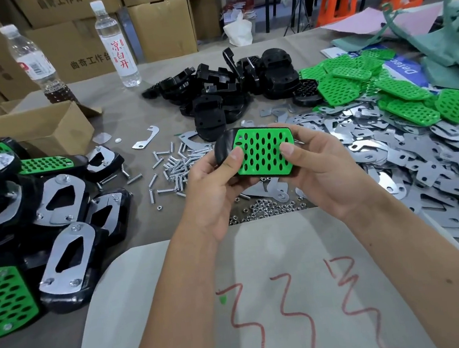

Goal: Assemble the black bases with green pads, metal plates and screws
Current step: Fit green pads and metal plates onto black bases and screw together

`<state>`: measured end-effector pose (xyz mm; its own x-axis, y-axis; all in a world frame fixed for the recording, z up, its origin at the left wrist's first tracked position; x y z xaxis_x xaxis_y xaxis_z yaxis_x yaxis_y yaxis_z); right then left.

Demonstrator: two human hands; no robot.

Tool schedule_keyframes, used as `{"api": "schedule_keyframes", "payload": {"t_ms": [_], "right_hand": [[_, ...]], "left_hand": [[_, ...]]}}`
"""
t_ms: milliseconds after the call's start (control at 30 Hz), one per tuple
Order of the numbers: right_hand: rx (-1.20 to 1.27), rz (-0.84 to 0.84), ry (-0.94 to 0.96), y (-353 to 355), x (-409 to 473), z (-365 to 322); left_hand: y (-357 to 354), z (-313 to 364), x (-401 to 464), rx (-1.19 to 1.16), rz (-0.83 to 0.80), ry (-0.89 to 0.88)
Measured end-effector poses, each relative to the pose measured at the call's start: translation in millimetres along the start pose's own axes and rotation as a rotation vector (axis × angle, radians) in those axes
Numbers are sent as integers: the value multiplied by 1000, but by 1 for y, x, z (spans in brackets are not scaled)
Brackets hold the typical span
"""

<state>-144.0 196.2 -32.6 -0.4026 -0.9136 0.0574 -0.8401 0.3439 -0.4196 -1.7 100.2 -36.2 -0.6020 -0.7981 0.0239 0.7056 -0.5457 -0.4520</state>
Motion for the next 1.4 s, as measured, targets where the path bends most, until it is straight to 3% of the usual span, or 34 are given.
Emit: {"api": "schedule_keyframes", "payload": {"t_ms": [233, 433, 600, 867, 1067, 1267, 1400], "right_hand": [[-142, 166, 114, 3, 1, 4], [19, -121, -71, 4, -2, -3], [-237, -123, -163, 10, -4, 3], [-14, 213, -18, -3, 1, 15], [-215, 9, -136, -8, 1, 20], [-184, 58, 31, -6, 0, 13], [-157, 90, -9, -3, 0, 14]], "left_hand": [[-4, -8, 1, 70, 41, 14], [5, 0, 2, 106, -31, -14], [7, 2, -1, 316, -88, 38], [-11, -14, 2, 54, 182, -22], [-3, -9, 4, 74, 292, -19], [-12, -9, 0, 26, 219, 0], [-17, -13, -3, 63, 229, 10]]}}
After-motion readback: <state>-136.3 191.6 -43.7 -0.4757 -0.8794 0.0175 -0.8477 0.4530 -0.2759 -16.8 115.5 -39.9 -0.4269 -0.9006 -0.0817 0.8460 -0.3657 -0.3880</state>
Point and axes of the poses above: each hand's wrist, its own x-axis towards the middle knuckle, its own y-axis out of the back of the hand, z = x × y, the point moved 3 cm from there along x, towards the middle knuckle, and after that the axes turned 3 degrees about -y, right-handed, at the moved point
